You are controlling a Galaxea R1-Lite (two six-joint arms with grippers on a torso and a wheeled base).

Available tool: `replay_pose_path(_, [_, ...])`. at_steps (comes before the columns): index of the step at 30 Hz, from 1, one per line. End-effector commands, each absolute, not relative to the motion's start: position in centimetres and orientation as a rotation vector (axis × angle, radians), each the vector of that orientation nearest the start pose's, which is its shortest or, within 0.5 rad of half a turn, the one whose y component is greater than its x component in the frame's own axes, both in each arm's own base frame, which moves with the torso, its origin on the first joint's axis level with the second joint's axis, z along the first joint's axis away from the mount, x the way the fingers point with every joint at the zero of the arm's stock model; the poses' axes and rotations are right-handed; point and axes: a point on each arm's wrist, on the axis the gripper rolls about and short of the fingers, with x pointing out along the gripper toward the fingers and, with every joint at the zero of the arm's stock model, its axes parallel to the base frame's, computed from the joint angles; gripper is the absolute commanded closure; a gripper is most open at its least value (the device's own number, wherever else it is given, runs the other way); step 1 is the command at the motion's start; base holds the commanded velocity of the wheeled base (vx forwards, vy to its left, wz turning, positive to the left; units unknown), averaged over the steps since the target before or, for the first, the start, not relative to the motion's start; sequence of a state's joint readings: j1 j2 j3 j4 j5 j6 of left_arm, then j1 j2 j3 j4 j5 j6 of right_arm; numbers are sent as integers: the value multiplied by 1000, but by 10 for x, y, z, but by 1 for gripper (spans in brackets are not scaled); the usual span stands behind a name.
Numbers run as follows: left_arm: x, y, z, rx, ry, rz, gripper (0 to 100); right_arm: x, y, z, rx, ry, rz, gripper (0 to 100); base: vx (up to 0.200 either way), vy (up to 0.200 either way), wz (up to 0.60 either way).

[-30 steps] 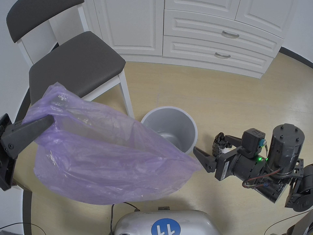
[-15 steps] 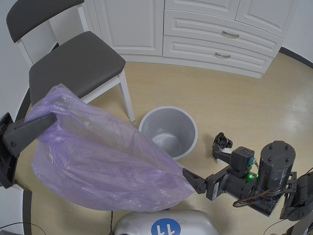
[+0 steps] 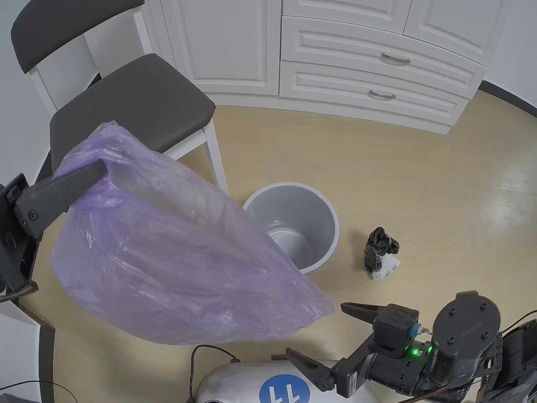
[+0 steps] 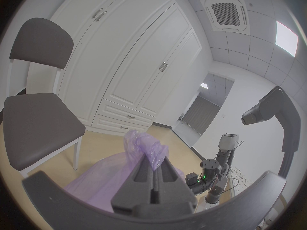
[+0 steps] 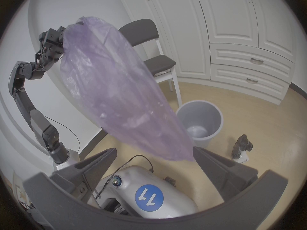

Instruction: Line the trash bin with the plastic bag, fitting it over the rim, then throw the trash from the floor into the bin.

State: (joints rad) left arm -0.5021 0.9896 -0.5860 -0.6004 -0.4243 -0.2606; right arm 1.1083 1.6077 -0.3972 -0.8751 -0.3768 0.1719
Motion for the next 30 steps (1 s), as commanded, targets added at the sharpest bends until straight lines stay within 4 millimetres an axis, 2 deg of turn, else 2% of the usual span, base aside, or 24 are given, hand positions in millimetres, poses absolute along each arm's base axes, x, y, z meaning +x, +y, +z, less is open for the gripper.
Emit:
replay_pose_path(1, [104, -68, 271, -255, -81, -945, 100, 115, 215, 119, -85, 348, 699, 0, 0, 0, 0])
replay_pose_path(6, [104, -66, 267, -248, -73, -935, 100, 125, 201, 138, -29, 287, 646, 0, 0, 0, 0])
replay_pose_path(7, [105, -65, 266, -246, -74, -924, 100, 128, 193, 147, -16, 261, 622, 0, 0, 0, 0])
replay_pose_path(9, [105, -64, 266, -245, -74, -919, 100, 130, 189, 150, -13, 249, 607, 0, 0, 0, 0])
replay_pose_path(10, [107, -62, 266, -240, -75, -902, 100, 137, 178, 155, -21, 223, 562, 0, 0, 0, 0])
replay_pose_path(15, [106, -61, 265, -238, -77, -899, 100, 163, 155, 151, -83, 243, 461, 0, 0, 0, 0])
replay_pose_path(22, [99, -59, 266, -235, -93, -928, 100, 198, 151, 144, -55, 272, 390, 0, 0, 0, 0])
replay_pose_path(25, [91, -56, 266, -228, -107, -972, 100, 216, 159, 142, 34, 293, 354, 0, 0, 0, 0])
replay_pose_path(30, [86, -54, 265, -223, -116, -999, 100, 230, 172, 137, 108, 320, 349, 0, 0, 0, 0])
